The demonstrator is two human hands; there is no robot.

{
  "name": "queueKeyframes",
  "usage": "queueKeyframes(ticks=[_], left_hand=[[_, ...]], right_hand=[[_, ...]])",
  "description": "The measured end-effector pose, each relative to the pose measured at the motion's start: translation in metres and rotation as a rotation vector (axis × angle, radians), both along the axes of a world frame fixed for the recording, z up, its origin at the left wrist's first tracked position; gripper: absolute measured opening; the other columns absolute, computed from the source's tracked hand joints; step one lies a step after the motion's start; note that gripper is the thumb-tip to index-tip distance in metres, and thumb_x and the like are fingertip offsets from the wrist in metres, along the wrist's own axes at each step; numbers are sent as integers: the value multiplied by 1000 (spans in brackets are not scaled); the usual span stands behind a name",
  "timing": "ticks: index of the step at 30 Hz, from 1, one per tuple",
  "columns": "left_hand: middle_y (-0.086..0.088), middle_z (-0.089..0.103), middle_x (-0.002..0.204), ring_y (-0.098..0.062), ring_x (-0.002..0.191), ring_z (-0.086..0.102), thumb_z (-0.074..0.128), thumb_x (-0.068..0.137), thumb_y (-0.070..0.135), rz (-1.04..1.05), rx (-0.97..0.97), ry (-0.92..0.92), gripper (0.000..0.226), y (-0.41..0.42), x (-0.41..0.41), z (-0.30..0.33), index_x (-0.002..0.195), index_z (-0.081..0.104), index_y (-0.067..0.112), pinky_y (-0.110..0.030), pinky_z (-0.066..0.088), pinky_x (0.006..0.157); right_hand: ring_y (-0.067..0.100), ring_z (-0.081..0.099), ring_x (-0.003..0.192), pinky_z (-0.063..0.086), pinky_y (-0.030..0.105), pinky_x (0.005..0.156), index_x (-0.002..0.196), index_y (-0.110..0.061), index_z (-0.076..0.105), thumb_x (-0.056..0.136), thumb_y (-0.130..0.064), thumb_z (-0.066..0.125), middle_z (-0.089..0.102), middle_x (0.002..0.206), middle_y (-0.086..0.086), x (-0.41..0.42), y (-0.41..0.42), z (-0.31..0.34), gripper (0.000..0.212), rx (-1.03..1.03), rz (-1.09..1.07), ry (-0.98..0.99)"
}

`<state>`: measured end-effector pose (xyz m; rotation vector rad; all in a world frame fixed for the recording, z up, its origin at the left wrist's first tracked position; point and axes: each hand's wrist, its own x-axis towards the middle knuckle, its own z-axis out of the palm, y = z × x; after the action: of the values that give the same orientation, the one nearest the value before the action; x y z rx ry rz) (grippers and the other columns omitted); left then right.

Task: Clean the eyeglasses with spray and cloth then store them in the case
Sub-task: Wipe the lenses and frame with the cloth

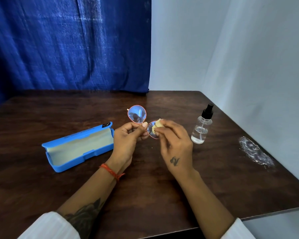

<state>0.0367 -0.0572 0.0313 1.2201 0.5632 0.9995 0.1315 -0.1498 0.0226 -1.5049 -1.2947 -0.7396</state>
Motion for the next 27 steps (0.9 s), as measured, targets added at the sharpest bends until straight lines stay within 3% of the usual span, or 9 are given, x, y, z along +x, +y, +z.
queueKeyframes(ticks=[4,8,12,17,21,27], left_hand=[[-2,68,69,-9,65,63,64,82,8,-21,9,7,5,-3,1,1,78,67,8,-21,56,66],[6,70,66,-7,67,65,62,84,6,-10,5,3,11,-2,-1,-1,76,67,10,-21,55,64],[4,67,61,-10,64,63,64,82,9,3,-11,-2,10,-1,0,-2,73,66,9,-24,56,66],[-3,64,66,-8,64,62,65,82,11,6,-6,9,8,0,0,-2,74,66,9,-23,57,68],[3,67,64,-7,64,63,62,84,7,-14,-10,-4,10,-1,0,-2,74,66,10,-22,56,66],[6,67,62,-9,67,63,62,84,10,-18,-9,-26,15,-1,-2,-2,70,66,13,-23,54,66]], right_hand=[[26,62,102,49,30,93,101,2,68,83,1,60,60,114,19,-5,9,1,20,4,-1,57],[24,62,94,48,27,90,94,-1,72,76,5,68,69,97,11,-6,8,-1,20,-68,40,-51],[23,60,79,51,30,75,86,-6,75,69,7,60,71,88,3,-4,0,0,25,-64,31,-70],[25,63,81,45,20,82,88,-4,74,67,11,63,71,92,7,3,0,3,27,-12,-94,22],[27,59,90,43,22,90,97,-1,72,73,10,63,69,103,11,-4,8,2,28,-76,-52,-74],[24,58,88,49,26,82,85,-3,74,70,7,51,71,94,7,-6,3,-2,29,-100,54,-112]])
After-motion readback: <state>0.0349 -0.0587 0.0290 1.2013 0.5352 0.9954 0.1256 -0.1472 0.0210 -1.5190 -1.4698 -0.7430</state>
